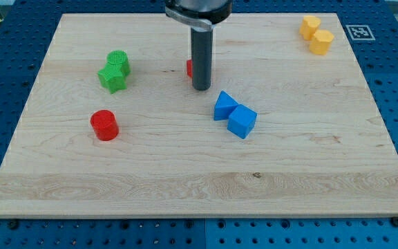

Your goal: Move the red star to the left of the hexagon

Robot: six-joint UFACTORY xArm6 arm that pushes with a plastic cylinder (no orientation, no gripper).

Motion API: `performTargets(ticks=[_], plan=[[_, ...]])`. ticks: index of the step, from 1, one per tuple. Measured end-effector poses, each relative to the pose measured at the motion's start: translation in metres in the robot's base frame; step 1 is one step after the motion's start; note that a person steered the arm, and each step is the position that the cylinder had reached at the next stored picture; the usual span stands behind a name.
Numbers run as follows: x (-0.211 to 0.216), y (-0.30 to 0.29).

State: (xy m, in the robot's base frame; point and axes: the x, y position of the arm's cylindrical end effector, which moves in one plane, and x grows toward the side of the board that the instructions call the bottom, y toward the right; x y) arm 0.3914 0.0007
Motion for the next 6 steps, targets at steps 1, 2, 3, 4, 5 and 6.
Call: performTargets(ticks=[1,2,3,4,5,6], plan=[[0.0,-0.036],[-0.006,-0.063],[-0.034,-0.056],[-0.045,-0.044],[-0.047,-0.037],[-0.047,-0.003]])
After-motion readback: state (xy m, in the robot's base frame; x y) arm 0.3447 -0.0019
